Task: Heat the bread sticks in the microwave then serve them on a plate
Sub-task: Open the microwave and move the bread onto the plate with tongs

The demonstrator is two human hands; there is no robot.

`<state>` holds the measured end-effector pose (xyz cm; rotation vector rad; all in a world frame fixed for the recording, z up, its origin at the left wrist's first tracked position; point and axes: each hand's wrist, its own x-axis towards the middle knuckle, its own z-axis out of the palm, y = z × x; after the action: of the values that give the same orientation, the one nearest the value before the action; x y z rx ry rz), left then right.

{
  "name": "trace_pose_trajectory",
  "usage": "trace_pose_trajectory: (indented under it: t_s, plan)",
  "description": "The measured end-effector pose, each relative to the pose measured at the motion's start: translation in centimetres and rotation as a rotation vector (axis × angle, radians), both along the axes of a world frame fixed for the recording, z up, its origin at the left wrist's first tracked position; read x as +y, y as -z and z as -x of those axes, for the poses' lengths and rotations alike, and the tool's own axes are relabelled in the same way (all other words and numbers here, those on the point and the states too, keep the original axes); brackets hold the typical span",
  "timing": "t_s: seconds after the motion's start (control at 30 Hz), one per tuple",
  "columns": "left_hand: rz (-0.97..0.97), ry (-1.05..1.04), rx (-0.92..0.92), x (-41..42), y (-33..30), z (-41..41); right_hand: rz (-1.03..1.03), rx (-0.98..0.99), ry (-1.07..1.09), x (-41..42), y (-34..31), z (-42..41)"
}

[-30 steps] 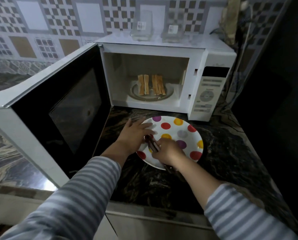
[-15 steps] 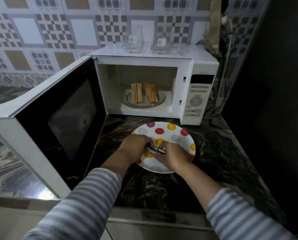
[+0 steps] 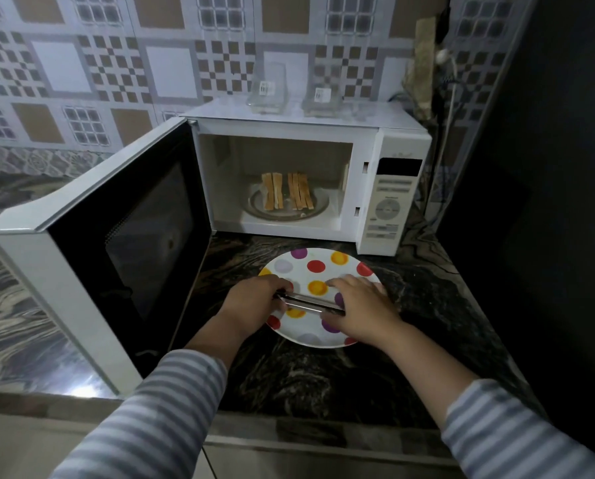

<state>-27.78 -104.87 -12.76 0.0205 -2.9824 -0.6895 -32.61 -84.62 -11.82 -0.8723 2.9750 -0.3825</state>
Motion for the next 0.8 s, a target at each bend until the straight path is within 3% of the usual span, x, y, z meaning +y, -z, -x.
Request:
trace_pose_trajectory:
  t_s: [0.23,0.43,0.63,0.8]
  plan:
    - [0.063,0.022,0.106,-0.2,0.8,-0.4,0.052,-0.076,-0.020,-2.9,1.9,-0.4]
    - [0.032,-0.096,0.427,-2.4,2.0,-0.1,0.042,-0.002,0.126,-2.9,1.7,1.4]
    - [-0.123,-0.148,0.128,-3.9,4.6,0.7,0.253,-0.037,0.210,-4.5,-1.8,4.8]
    - [-0.026,-0.166,0.065,-4.8,6.6,1.7,0.211,-0.080,0.265,-8.2,-4.1,8.4]
